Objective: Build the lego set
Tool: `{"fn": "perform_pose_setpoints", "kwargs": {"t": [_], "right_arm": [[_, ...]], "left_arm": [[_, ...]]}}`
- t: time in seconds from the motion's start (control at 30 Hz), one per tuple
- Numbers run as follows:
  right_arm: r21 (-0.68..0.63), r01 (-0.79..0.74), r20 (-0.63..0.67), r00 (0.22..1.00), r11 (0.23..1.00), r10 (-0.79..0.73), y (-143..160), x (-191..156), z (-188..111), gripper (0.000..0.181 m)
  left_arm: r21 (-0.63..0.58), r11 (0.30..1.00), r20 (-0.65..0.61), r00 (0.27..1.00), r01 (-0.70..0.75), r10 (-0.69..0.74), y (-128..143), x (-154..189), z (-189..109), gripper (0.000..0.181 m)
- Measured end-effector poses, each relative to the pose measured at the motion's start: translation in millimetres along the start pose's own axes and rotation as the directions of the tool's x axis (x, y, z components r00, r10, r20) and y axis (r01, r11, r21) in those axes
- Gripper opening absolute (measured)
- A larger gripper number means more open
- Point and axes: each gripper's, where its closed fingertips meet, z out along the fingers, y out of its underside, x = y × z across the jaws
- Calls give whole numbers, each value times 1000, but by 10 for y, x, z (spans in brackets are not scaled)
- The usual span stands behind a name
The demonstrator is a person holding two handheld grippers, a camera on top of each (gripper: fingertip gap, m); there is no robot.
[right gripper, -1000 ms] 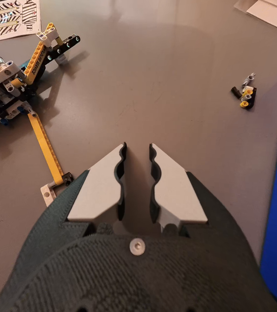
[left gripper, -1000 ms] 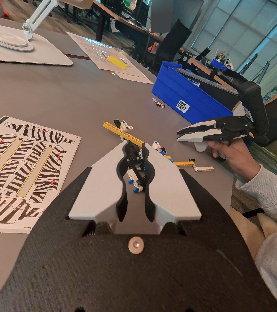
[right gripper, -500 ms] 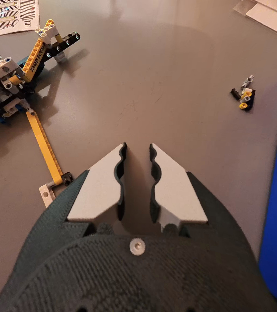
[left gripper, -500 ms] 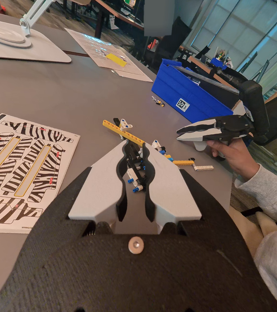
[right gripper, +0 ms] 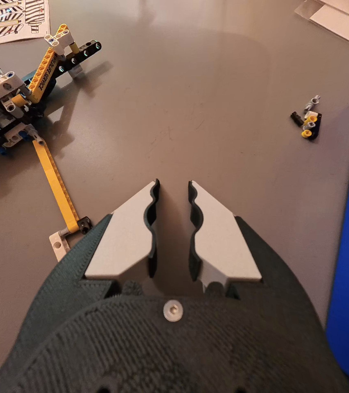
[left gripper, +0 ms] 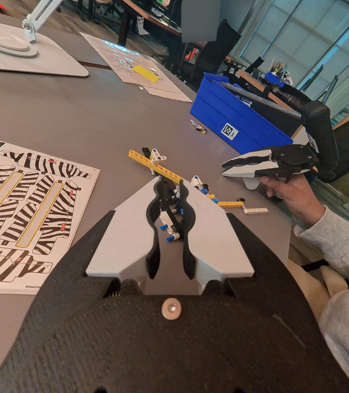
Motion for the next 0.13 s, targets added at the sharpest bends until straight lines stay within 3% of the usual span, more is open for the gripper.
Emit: {"fn": "perform_pose_setpoints", "kwargs": {"t": [0.03,0.13], "right_arm": [[0,0,0,1000,1000,0,1,0,-1,26],[0,0,0,1000,1000,0,0,1,-2,26]], "left_arm": [[0,1000,0,1000,0,0,0,0,2,13],[-1,1000,0,1000,-1,1,2,0,2,13]]}}
